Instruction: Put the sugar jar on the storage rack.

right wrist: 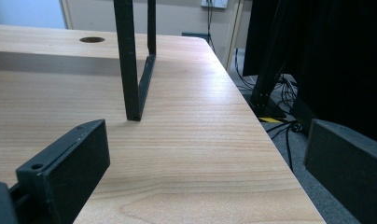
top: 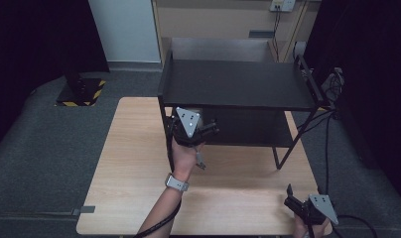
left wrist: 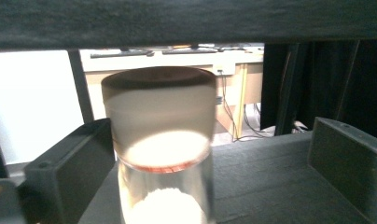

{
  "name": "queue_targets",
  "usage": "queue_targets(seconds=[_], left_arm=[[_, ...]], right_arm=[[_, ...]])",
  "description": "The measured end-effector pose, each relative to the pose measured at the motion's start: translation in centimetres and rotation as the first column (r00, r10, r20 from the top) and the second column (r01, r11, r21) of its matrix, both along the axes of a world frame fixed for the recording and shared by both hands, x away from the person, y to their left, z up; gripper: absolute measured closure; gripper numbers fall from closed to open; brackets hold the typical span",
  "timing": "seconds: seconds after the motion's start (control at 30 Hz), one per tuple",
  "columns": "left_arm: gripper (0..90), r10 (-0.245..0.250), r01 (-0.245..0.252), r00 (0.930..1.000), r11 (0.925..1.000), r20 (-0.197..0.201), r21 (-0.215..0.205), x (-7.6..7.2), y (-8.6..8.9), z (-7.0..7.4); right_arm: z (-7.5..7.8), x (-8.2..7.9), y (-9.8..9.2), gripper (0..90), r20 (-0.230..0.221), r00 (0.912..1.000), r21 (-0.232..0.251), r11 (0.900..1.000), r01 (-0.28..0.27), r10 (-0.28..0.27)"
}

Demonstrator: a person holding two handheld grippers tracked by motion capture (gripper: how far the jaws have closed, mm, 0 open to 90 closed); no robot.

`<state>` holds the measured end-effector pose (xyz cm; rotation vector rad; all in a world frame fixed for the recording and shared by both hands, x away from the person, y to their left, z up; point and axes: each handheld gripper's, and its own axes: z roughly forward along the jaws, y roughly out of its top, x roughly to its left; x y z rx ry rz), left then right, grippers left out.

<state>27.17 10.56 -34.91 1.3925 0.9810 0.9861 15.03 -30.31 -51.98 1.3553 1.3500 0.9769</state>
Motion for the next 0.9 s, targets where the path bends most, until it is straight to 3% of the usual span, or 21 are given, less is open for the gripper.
queue_targets(seconds=[0.17, 0.37, 0.43, 0.67, 0.9], left_arm=[[0.0, -0.046, 0.046, 0.9989, 0.9988, 0.006, 0.02, -1.7, 0.4, -0.6], [0.0, -0.111, 0.11, 0.9938, 0.9932, 0.014, 0.039, -3.9, 2.1, -1.8], [0.0, -0.112, 0.111, 0.9934, 0.993, 0.022, 0.04, -4.7, 2.9, -2.5], [0.0, -0.062, 0.061, 0.9967, 0.9978, 0.051, 0.027, -7.3, 6.6, -5.2], [0.0, 0.037, -0.037, 0.9992, 0.9986, 0.012, 0.038, -9.7, 11.1, -8.0]], right_arm=[[0.0, 0.0, 0.0, 0.7, -0.002, 1.0, -0.001, 1.0, -0.002, 0.002], [0.0, 0.0, -0.1, 0.7, 0.002, 1.0, -0.001, 1.0, -0.005, 0.005], [0.0, 0.0, -0.1, 0.7, 0.002, 1.0, -0.002, 1.0, -0.006, 0.006], [-0.1, -0.1, 0.0, 0.7, 0.007, 0.9999, -0.008, 1.0, -0.009, 0.009], [-0.1, -0.1, 0.0, 0.7, 0.005, 0.9999, -0.01, 1.0, -0.01, 0.01]])
